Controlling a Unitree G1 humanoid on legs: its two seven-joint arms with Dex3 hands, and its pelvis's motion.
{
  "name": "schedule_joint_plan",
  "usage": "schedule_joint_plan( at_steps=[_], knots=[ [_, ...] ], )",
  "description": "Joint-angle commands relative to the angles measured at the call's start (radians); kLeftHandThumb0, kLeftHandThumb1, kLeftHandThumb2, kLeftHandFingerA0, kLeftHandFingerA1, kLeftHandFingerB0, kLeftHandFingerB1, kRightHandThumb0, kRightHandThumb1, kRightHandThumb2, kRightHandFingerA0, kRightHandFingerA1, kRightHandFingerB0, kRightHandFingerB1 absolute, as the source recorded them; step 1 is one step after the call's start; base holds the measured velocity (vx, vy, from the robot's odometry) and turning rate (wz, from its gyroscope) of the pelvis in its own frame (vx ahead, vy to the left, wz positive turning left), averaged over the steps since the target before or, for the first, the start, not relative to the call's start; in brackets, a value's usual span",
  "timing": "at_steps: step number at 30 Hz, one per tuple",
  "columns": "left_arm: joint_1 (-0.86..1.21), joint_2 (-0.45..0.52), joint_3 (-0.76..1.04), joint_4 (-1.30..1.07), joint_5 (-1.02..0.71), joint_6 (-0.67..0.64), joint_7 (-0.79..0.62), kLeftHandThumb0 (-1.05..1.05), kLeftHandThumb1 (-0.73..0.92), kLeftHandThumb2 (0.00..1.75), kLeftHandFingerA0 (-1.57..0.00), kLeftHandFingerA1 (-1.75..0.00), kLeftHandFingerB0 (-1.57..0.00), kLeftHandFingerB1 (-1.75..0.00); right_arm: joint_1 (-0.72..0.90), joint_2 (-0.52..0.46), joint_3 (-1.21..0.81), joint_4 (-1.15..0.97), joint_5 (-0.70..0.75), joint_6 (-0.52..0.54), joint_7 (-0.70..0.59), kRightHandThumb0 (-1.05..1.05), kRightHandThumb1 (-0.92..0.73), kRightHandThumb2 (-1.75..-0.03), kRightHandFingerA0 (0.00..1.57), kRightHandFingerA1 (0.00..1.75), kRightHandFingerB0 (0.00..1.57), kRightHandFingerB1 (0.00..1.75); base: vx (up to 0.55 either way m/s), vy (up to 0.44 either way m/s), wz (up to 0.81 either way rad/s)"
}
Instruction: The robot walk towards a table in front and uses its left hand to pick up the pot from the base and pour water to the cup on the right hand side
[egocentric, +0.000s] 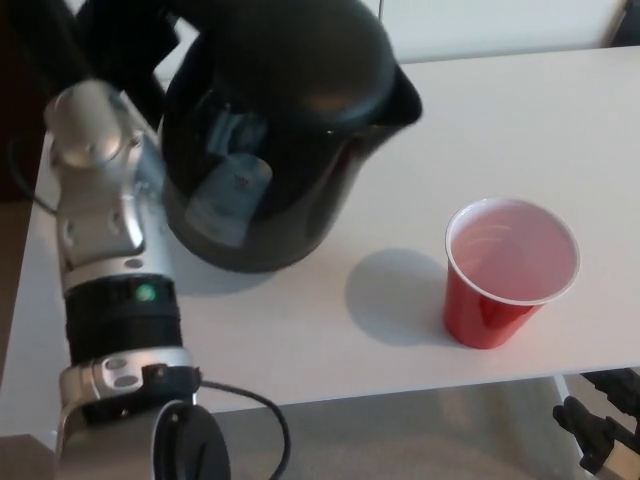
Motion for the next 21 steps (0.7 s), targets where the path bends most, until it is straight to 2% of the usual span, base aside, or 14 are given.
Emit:
schedule_joint_plan(
  at_steps=[1,4,6,11,13,14,17,18,20,21],
  knots=[
    [0.073,-0.098,0.195,-0.084,-0.488,0.275,-0.024,-0.05,0.71,0.57,-0.75,-1.75,-0.29,-1.5,-0.011,-0.018,-0.009,0.012,-0.001,-0.023,-0.004,-0.62,-0.75,-0.61,0.39,0.47,0.21,0.36,0.0,0.0,0.0],
    [0.089,-0.097,0.198,-0.056,-0.487,0.285,-0.048,-0.06,0.71,0.58,-0.73,-1.75,-0.24,-1.5,-0.013,-0.019,-0.004,0.005,-0.01,-0.014,-0.011,-0.63,-0.76,-0.61,0.4,0.45,0.2,0.36,0.0,0.0,0.0],
    [0.104,-0.106,0.197,-0.031,-0.477,0.28,-0.054,-0.06,0.7,0.58,-0.74,-1.75,-0.29,-1.4,-0.019,-0.019,-0.002,0.007,-0.009,-0.013,-0.009,-0.61,-0.76,-0.62,0.39,0.45,0.2,0.36,0.0,0.0,0.0],
    [0.139,-0.121,0.174,-0.005,-0.467,0.275,-0.08,-0.08,0.68,0.57,-0.79,-1.75,-0.35,-1.52,-0.024,-0.024,0.0,0.009,-0.01,-0.019,-0.002,-0.63,-0.75,-0.61,0.39,0.45,0.2,0.36,0.0,0.0,0.0],
    [0.144,-0.125,0.168,0.0,-0.471,0.273,-0.076,-0.07,0.67,0.57,-0.8,-1.75,-0.36,-1.49,-0.027,-0.024,0.001,0.007,-0.01,-0.018,-0.003,-0.63,-0.75,-0.61,0.39,0.45,0.2,0.36,0.0,0.0,0.0],
    [0.148,-0.127,0.162,-0.001,-0.471,0.273,-0.076,-0.15,0.53,0.77,-1.19,-1.51,-0.57,-1.13,-0.029,-0.023,-0.001,0.005,-0.006,-0.016,-0.002,-0.63,-0.75,-0.61,0.39,0.46,0.2,0.36,0.0,0.0,0.0],
    [0.154,-0.124,0.152,-0.002,-0.482,0.276,-0.073,-0.15,0.53,0.77,-1.19,-1.51,-0.57,-1.13,-0.03,-0.023,-0.001,0.004,-0.005,-0.015,-0.002,-0.63,-0.75,-0.61,0.39,0.46,0.2,0.36,0.0,0.0,0.0],
    [0.165,-0.124,0.133,-0.003,-0.473,0.282,-0.084,-0.12,0.64,0.57,-0.83,-1.75,-0.45,-1.56,-0.034,-0.024,0.0,0.003,-0.004,-0.013,-0.001,-0.63,-0.75,-0.61,0.38,0.45,0.2,0.36,0.0,0.0,0.0],
    [0.184,-0.122,0.102,-0.005,-0.463,0.29,-0.099,-0.12,0.64,0.57,-0.83,-1.75,-0.45,-1.56,-0.04,-0.025,0.001,0.001,-0.004,-0.009,0.0,-0.63,-0.75,-0.61,0.38,0.45,0.2,0.36,0.0,0.0,0.0],
    [0.221,-0.1,0.038,-0.01,-0.43,0.293,-0.172,-0.15,0.57,0.56,-0.82,-1.75,-0.6,-1.52,-0.038,-0.024,-0.001,-0.01,0.003,0.001,0.003,-0.61,-0.74,-0.61,0.38,0.46,0.2,0.36,0.0,0.0,0.0]
  ],
)
